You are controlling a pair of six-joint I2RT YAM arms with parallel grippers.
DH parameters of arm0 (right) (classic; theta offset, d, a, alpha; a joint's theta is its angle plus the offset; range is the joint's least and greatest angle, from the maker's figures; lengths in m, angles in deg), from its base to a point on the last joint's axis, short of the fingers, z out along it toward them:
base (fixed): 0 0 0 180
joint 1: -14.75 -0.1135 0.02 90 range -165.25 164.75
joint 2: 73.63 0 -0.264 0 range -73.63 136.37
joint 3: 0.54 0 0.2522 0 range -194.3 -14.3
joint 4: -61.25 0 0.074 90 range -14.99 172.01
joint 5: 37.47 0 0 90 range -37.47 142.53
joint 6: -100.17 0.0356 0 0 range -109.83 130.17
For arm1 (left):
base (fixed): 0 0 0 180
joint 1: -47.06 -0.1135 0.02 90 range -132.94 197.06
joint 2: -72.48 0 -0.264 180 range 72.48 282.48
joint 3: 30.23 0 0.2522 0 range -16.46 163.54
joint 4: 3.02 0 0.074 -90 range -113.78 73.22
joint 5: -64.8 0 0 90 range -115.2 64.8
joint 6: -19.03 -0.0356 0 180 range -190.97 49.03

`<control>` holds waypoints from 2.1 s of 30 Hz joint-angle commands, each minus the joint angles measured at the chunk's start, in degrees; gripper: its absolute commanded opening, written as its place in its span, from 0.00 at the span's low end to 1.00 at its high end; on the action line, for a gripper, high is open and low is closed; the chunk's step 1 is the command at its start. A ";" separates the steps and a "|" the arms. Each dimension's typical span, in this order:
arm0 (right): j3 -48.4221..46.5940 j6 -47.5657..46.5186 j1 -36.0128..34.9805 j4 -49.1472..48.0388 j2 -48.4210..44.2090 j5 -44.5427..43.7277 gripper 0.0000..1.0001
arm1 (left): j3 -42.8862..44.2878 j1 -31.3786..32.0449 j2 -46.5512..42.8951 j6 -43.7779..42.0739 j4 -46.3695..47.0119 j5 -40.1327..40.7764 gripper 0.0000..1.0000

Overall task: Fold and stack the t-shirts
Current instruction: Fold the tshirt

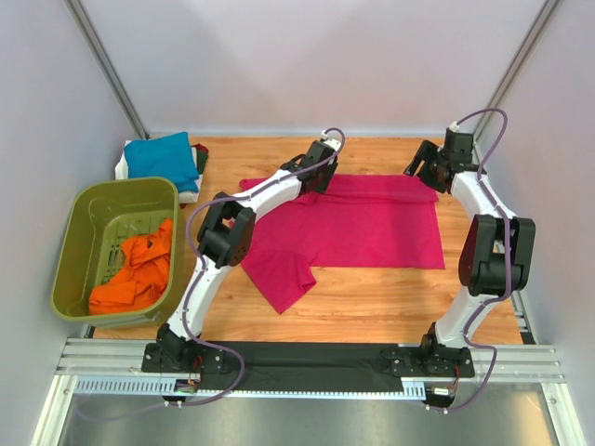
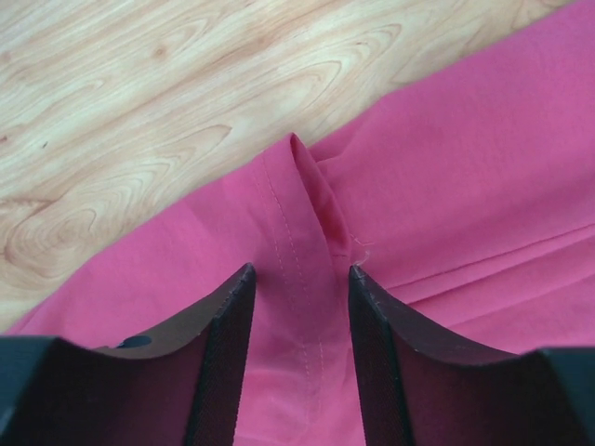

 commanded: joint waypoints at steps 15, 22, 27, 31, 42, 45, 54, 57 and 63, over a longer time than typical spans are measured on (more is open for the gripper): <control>-2.23 0.17 0.02 -1.92 0.23 -0.47 0.74 | 9.97 -0.25 4.25 -3.19 -7.07 0.04 0.53; -2.05 0.17 0.11 -1.93 0.40 -0.47 0.74 | 12.96 -0.25 5.93 -2.92 -9.81 -0.05 0.50; -1.97 -0.09 0.28 -1.93 0.23 -0.56 0.74 | 13.40 -0.25 6.46 -2.75 -11.75 1.09 0.49; -1.97 0.17 0.55 -2.19 0.32 -0.04 0.73 | 13.58 -0.25 6.63 -2.75 -11.57 1.53 0.37; -1.70 0.52 0.64 -2.28 0.84 0.75 0.73 | 12.61 -0.25 -0.30 -4.32 -8.32 2.15 0.04; -1.61 0.70 0.64 -2.28 1.46 1.28 0.72 | 9.63 -0.25 -3.64 -5.12 -7.71 1.54 0.02; -1.44 0.52 0.64 -1.75 1.72 0.75 0.72 | -6.89 -0.25 -14.28 -8.02 -1.47 0.12 0.01; -1.35 0.87 0.64 -1.66 2.16 1.37 0.72 | -11.81 -0.34 -17.27 -9.07 0.11 -0.05 0.01; -1.09 0.96 0.55 -1.57 3.21 1.46 0.71 | -16.30 -0.43 -20.43 -12.15 0.91 -2.59 0.05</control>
